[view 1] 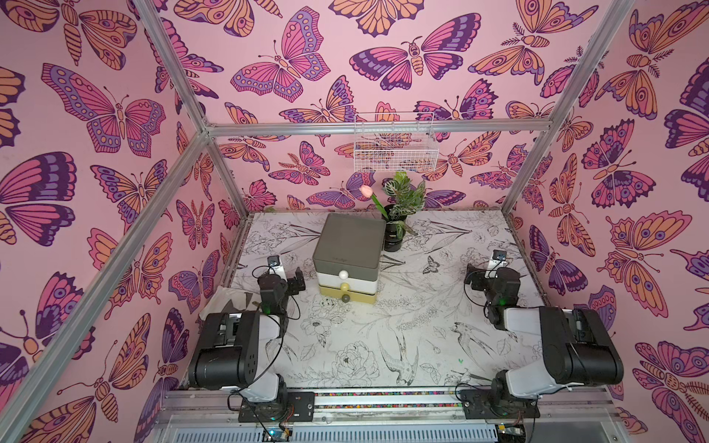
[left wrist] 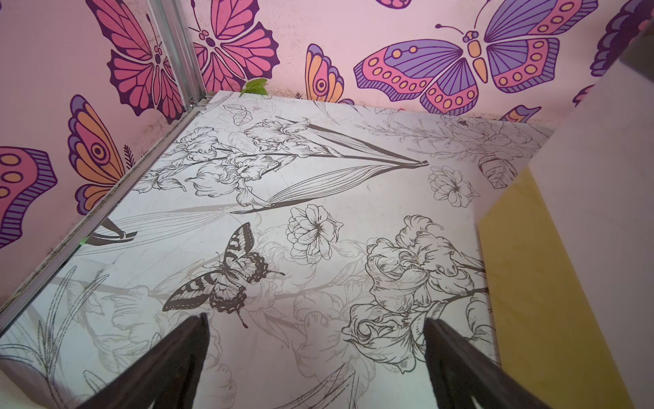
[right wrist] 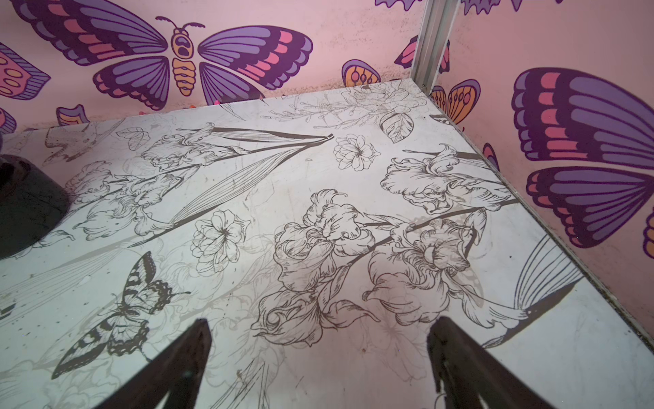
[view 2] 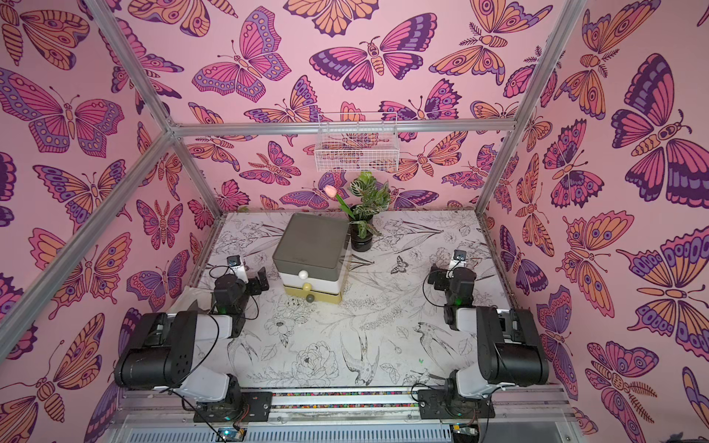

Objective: Take the keys out of the drawer
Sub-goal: Adjust the storage box at the center of the board.

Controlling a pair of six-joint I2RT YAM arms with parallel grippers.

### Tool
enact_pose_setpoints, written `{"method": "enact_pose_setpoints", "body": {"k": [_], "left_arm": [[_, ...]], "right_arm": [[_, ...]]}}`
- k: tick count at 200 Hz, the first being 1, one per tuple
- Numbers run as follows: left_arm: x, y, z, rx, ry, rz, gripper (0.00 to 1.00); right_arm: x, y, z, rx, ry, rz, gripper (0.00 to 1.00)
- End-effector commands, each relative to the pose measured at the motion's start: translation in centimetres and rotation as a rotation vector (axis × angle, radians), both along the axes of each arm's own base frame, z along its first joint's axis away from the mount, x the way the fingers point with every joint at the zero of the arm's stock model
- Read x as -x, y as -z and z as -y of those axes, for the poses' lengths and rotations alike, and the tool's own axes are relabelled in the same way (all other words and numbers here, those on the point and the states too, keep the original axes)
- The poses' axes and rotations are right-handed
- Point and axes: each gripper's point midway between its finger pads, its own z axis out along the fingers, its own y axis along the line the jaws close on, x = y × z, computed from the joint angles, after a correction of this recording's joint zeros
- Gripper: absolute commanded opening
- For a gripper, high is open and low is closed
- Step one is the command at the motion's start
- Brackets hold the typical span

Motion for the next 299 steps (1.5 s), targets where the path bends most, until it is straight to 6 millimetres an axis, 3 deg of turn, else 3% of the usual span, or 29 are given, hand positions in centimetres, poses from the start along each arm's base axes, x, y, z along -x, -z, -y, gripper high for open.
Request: {"method": "enact_pose_setpoints", "body": {"k": [1,31,62,71,81,88,115,137,151,175,191,225,253,272,299], "left_arm": [[0.1,0.4,0.0,-0.020,0.004,-0.003,1.00],[0.4,-0.5,-0.8,-0.018,-0.049,-0.002,1.00],[1.5,-2.5,-2.8,-0.017,-0.173,0.036,1.00],[2.0,-3.1,-3.7,-0.016,-0.233,0.044,1.00],[2.5,-4.0,-4.3,-0.018,-0.278,0.055,1.00],[2.6,-4.4,-4.4,-0.019,-0.292,0.054,1.00],[1.9,-10.6,-2.9,0.025,-0.245,0.160,1.00],[1.7,-14.8,-2.3,0.088,-0.245,0.070,1.00],[1.7,-18.4,-0.3,0.148,-0.140,0.053,1.00],[3.0,-21.9,3.9,0.222,0.024,0.046,1.00],[4.2,-21.9,5.5,0.267,0.102,-0.005,1.00],[6.4,-19.2,9.2,0.264,0.257,-0.198,1.00],[6.5,-18.9,10.5,0.287,0.318,-0.245,1.00],[5.6,-18.8,11.9,0.321,0.373,-0.298,1.00],[4.2,-18.6,12.6,0.315,0.408,-0.340,1.00]], "right_arm": [[0.0,-0.3,0.1,-0.011,0.000,0.005,0.99],[0.0,-0.8,0.7,-0.011,0.037,0.016,0.99],[0.3,-3.0,1.5,-0.026,0.107,-0.088,0.99],[0.7,-4.1,2.3,-0.082,0.181,-0.109,0.99],[1.0,-5.1,1.8,-0.140,0.185,-0.139,0.99],[1.1,-5.8,1.2,-0.183,0.170,-0.160,0.99],[1.3,-8.5,-2.5,-0.385,0.063,-0.244,0.99],[1.7,-11.2,-5.4,-0.470,-0.009,-0.295,0.99],[2.3,-12.6,-7.5,-0.476,-0.056,-0.351,0.99],[3.8,-14.6,-13.0,-0.481,-0.201,-0.450,0.99],[5.1,-15.4,-16.6,-0.496,-0.284,-0.503,0.98],[8.8,-15.4,-24.4,-0.538,-0.465,-0.623,0.99],[10.9,-14.7,-29.8,-0.508,-0.570,-0.704,0.99],[10.9,-14.7,-31.8,-0.491,-0.594,-0.719,0.98],[10.1,-15.2,-33.1,-0.527,-0.597,-0.710,0.99]]}}
